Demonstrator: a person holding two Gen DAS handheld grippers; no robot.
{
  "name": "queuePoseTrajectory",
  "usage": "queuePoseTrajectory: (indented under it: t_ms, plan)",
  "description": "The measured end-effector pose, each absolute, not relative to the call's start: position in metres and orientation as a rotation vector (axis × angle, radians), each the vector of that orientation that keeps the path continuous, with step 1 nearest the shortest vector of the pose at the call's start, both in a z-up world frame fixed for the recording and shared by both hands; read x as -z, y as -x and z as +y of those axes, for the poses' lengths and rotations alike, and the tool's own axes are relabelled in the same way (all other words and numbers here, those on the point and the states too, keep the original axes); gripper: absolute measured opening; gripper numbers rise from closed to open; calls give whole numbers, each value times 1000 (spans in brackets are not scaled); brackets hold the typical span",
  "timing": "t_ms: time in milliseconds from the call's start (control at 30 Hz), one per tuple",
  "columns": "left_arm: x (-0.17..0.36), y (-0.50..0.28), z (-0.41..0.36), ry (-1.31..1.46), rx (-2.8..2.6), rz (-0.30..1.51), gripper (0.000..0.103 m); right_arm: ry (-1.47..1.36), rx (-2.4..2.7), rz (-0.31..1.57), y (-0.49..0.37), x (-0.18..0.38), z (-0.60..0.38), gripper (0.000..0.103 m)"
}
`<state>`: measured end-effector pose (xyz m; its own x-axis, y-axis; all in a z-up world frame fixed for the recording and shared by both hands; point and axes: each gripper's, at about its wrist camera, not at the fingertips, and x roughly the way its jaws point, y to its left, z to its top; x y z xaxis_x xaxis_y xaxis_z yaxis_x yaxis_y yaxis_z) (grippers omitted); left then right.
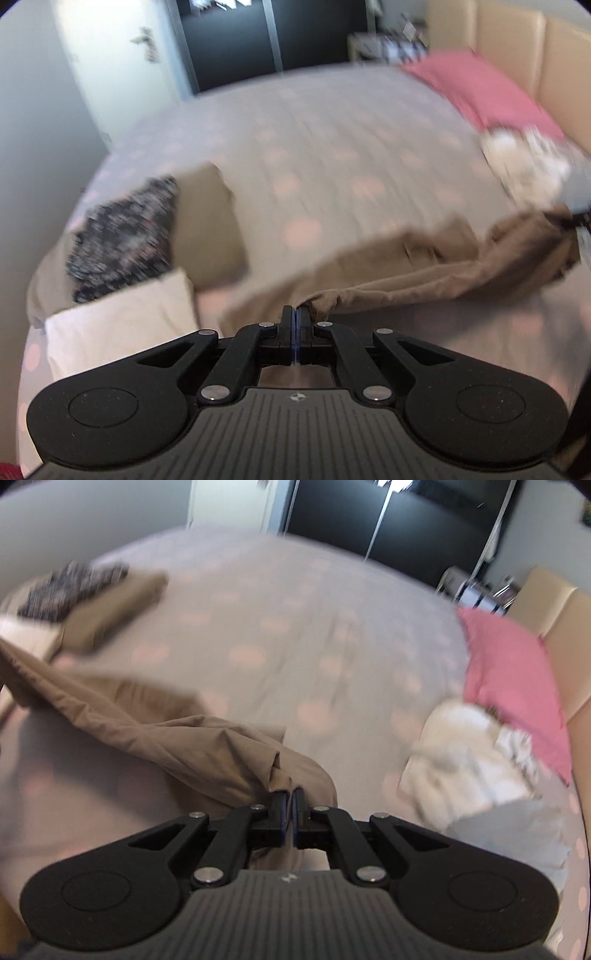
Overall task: Fold clothes
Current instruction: 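Lift the brown garment with both grippers and shake it out over the bed, then lay the brown garment flat on the bed and open both grippers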
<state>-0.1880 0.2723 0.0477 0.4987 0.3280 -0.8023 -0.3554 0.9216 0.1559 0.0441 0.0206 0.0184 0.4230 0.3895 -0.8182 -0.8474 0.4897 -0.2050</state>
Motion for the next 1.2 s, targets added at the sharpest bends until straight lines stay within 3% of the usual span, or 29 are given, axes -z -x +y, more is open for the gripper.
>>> queuePoseTrajectory:
  t_ms: [133, 300, 333, 433, 633, 800, 1200]
  plan:
    - [-6, 184, 248, -5, -286, 1106, 0, 797, -865, 899, -32, 25, 15, 3]
    - [15, 180, 239, -20, -197, 1182, 1, 870, -897, 935, -22, 38, 12, 7]
    - [14, 179, 241, -19, -192, 1183, 4, 868, -903, 929, -22, 35, 11, 8]
    - [2, 176, 253, 7, -190, 1168, 21, 847, -920, 922, -21, 23, 7, 27]
    - [-15, 162, 273, 28, -203, 1123, 39, 718, -909, 945, -34, 5, 1, 30]
    - [-14, 140, 279, 8, -205, 1102, 39, 683, -821, 943, -54, 9, 14, 38]
    - [18, 87, 289, -69, -150, 1153, 41, 640, -792, 1037, -93, 57, 63, 44]
